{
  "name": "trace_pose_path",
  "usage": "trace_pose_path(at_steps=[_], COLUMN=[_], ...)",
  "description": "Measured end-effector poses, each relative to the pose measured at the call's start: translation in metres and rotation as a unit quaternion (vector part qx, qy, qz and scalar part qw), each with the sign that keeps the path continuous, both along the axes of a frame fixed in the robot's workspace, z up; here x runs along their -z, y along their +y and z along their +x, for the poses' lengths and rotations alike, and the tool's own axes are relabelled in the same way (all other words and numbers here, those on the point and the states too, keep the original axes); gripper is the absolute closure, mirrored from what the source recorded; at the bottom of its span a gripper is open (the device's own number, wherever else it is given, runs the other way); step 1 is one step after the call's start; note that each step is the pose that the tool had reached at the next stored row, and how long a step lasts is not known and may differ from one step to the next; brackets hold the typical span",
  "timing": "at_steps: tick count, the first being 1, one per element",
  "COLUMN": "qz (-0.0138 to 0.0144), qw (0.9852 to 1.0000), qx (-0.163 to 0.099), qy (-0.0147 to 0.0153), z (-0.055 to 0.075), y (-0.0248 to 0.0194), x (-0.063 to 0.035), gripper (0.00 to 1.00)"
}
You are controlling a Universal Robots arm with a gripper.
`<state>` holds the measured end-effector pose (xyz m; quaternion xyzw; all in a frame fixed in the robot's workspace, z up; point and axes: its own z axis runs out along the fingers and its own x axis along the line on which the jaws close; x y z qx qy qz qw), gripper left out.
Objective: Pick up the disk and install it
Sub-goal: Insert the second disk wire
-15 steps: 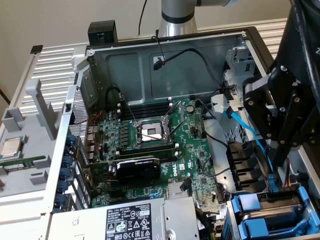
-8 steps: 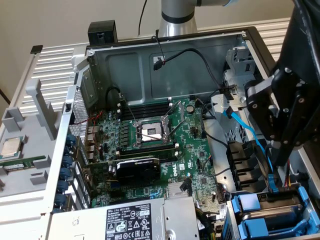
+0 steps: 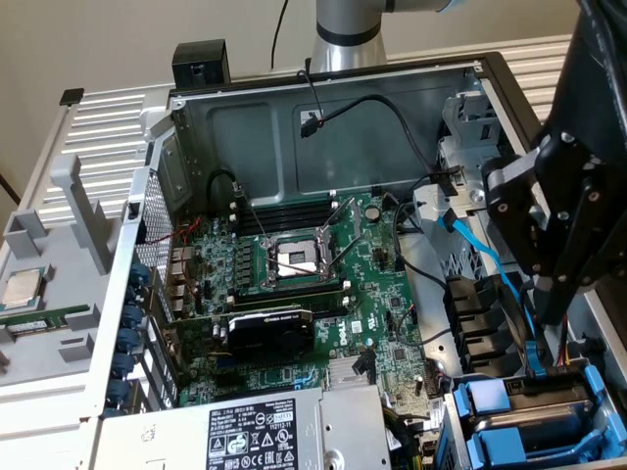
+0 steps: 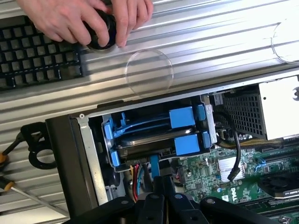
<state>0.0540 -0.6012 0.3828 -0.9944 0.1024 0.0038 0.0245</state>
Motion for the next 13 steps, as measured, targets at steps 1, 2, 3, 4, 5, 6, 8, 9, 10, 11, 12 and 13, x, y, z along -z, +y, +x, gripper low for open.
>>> trace_pose_path(at_steps=[1,2,3,4,5,6,8,9,10,11,12,13], qz=[0.0,0.0,0.0,0.0,0.0,0.0,0.0,0.0,0.0,0.0,0.0,0.0], qw=[1.0,0.9999,0.9998,0.9997,0.9997,0.9995,0.9994,0.9994,0.9994,0.9994,0.9994,0.9994], qx=[-0.005,-0.011,-0.018,-0.022,-0.026,-0.03,-0.034,-0.035,-0.035,-0.035,-0.035,-0.035], qy=[0.0,0.0,0.0,0.0,0.0,0.0,0.0,0.0,0.0,0.0,0.0,0.0], z=[0.0001,0.0002,0.0005,0.001,0.0015,0.0022,0.0035,0.0037,0.0038,0.0038,0.0038,0.0038], y=[0.0,0.0,0.0,0.0,0.0,0.0,0.0,0.0,0.0,0.0,0.0,0.0], x=[0.0,0.0,0.0,0.0,0.0,0.0,0.0,0.0,0.0,0.0,0.0,0.0], gripper=[0.89,0.89,0.89,0.89,0.89,0.89,0.89,0.89,0.89,0.89,0.89,0.89])
